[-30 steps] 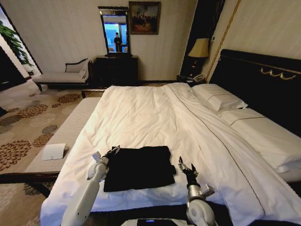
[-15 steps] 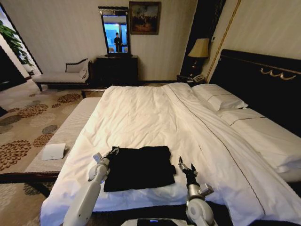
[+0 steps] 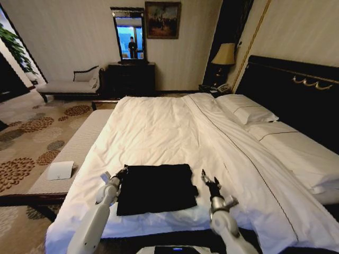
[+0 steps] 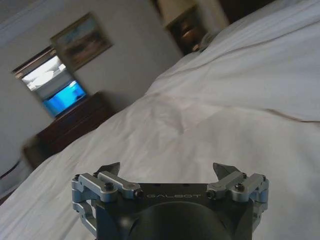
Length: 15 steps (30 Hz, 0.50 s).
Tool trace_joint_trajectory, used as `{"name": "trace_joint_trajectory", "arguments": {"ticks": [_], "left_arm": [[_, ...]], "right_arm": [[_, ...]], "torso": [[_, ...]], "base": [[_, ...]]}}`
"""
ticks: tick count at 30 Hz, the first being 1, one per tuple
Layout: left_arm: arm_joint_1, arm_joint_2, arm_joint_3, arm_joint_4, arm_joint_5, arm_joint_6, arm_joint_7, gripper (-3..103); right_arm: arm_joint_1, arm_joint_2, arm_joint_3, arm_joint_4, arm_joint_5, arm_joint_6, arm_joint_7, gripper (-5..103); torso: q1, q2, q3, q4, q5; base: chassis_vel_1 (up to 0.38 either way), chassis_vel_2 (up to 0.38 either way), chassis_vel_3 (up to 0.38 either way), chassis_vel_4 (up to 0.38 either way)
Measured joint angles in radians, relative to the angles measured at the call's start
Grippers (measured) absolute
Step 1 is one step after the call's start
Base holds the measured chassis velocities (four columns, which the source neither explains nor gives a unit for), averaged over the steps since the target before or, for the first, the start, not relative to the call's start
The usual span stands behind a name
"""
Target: Fold the clothes on the bed.
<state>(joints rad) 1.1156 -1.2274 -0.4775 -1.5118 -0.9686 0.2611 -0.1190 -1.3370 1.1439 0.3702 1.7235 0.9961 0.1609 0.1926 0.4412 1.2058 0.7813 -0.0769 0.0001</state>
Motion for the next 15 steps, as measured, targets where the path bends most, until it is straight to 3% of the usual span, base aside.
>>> {"name": "trace_joint_trajectory", "arguments": {"ticks": [2,3,7,8,11,15], "left_arm": [[0.017,0.005,-0.015,-0.014,-0.005,0.000,0.000,1],[0.017,0.005,-0.015,-0.014,-0.005,0.000,0.000,1],[0.039,0.012,-0.033,-0.032,-0.006,0.000,-0.004,1],[0.039,0.012,-0.033,-0.032,-0.006,0.000,-0.004,1],[0.053,0.018,-0.041,-0.047,-0.006,-0.001,-0.014,1],[0.065,0.029,-0.045,-0.058,-0.005,-0.001,-0.018,1]], "right_arm": [[0.082,-0.070,-0.034,-0.092,0.064,-0.030,-0.084,100],[0.082,-0.070,-0.034,-0.092,0.064,-0.030,-0.084,100],[0.199,-0.144,-0.096,-0.256,0.131,-0.097,-0.285,100],[0.199,-0.144,-0.096,-0.256,0.131,-0.097,-0.285,100],[0.255,-0.153,-0.129,-0.343,0.174,-0.162,-0.412,100],[0.293,-0.137,-0.156,-0.402,0.189,-0.203,-0.499,100]], "torso": [[0.000,0.000,0.000,0.0001,0.0000],[0.000,0.000,0.000,0.0001,0.0000],[0.000,0.000,0.000,0.0000,-0.0001],[0.000,0.000,0.000,0.0000,-0.0001],[0.000,0.000,0.000,-0.0002,0.0000],[0.000,0.000,0.000,-0.0003,-0.0002]], "base": [[0.000,0.000,0.000,0.000],[0.000,0.000,0.000,0.000],[0.000,0.000,0.000,0.000],[0.000,0.000,0.000,0.000],[0.000,0.000,0.000,0.000],[0.000,0.000,0.000,0.000]]}}
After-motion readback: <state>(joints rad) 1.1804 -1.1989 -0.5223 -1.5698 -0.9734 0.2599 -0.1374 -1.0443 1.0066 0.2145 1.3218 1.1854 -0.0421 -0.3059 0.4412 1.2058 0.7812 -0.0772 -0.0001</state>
